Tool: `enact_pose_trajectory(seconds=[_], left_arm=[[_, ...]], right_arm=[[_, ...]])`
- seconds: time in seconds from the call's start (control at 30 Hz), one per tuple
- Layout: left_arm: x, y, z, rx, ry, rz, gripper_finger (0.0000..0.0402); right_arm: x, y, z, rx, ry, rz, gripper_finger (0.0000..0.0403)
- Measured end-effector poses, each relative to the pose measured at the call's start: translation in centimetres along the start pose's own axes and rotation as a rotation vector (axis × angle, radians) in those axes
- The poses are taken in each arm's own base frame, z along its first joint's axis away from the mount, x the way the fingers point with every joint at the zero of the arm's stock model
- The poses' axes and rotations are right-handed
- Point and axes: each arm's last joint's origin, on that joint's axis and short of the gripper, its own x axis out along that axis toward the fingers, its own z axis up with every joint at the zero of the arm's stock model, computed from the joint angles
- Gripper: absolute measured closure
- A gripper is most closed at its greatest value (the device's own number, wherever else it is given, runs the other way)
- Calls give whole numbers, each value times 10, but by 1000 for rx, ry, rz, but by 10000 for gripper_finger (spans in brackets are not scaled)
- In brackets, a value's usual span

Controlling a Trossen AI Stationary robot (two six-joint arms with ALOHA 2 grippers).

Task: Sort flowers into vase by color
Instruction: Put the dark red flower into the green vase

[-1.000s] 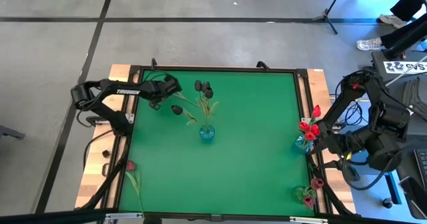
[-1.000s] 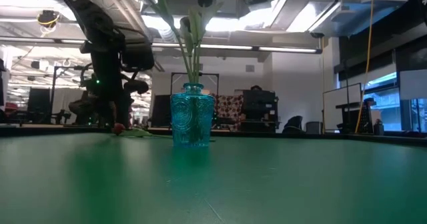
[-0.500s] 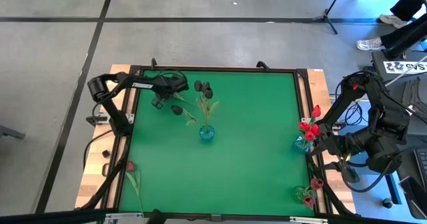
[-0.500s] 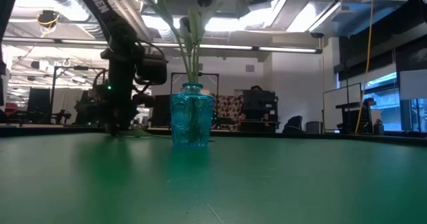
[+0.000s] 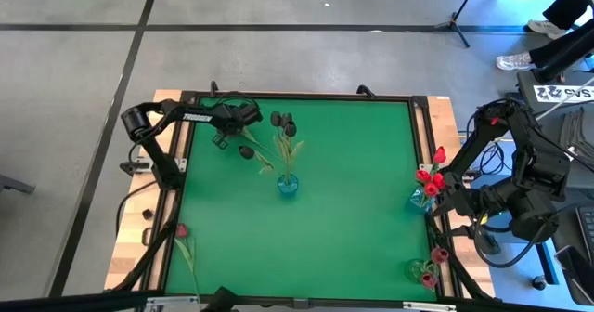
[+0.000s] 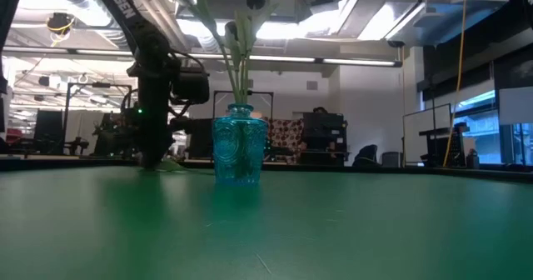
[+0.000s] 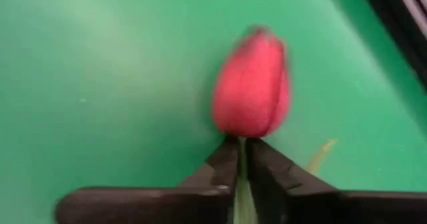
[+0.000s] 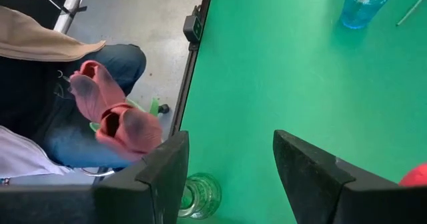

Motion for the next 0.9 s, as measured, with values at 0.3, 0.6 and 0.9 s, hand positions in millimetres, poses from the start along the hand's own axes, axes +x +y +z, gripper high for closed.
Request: enact_pose_trajectory(seconds=[0.3,0.6,0.9], left_arm=[[-29,-6,15,42,-1,-123,397],[-136,34,86,121,-150,-425,399],[-228,98,84,539,159,-1050,399]], right_arm=[[-3,-5,-3,-22,56,10,185],[-35,-23,6,119,22,17,185],[-73,-36,33,13,-378,-78,185]])
